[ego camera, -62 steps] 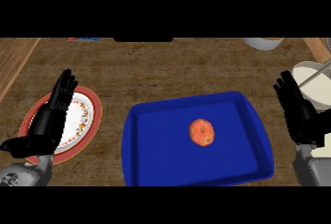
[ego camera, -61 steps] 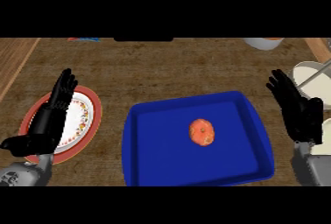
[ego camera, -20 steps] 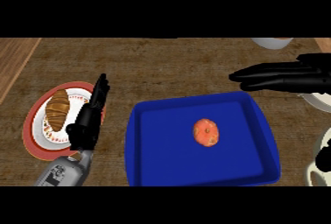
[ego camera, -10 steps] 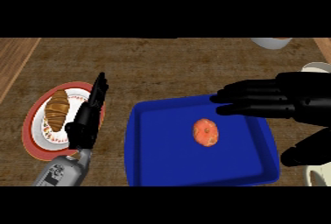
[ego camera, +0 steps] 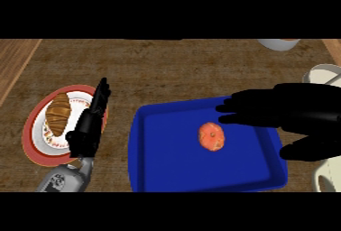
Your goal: Pick the squash from the tray and place it in the tiered basket
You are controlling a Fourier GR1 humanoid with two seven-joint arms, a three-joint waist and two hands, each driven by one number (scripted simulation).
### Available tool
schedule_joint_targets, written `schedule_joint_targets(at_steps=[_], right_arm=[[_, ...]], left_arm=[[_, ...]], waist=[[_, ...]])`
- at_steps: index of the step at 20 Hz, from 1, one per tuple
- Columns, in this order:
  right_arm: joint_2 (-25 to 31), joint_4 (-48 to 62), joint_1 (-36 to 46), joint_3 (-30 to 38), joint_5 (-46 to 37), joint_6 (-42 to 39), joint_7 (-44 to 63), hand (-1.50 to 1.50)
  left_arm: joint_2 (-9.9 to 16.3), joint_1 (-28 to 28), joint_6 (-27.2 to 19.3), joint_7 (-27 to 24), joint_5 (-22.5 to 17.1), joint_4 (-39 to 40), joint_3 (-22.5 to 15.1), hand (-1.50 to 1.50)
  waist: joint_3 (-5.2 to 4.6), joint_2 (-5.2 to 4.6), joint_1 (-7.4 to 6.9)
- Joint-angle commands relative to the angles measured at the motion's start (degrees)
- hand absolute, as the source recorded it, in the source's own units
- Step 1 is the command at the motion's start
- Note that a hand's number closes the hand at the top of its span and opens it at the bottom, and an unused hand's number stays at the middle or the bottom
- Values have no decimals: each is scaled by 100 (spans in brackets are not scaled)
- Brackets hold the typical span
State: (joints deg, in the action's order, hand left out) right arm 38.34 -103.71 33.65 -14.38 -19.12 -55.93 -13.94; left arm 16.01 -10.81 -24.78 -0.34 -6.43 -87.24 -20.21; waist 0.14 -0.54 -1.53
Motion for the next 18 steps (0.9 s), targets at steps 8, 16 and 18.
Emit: schedule_joint_targets(at_steps=[8, 16, 18], right_arm=[[505, 1103, 45, -1090, -1659, 1499, -2273, -150], [666, 1491, -68, -1469, -2231, 2813, -3341, -150], [357, 1934, 112, -1433, -2395, 3028, -3409, -150]], left_arm=[[-120, 30, 30, 397, 195, -327, 75, 0], [-289, -8, 22, 347, 350, -154, 229, 0], [-83, 179, 290, 217, 345, -241, 337, 0]], waist=[[-10, 41, 59], [-11, 45, 118], [-13, 44, 87]])
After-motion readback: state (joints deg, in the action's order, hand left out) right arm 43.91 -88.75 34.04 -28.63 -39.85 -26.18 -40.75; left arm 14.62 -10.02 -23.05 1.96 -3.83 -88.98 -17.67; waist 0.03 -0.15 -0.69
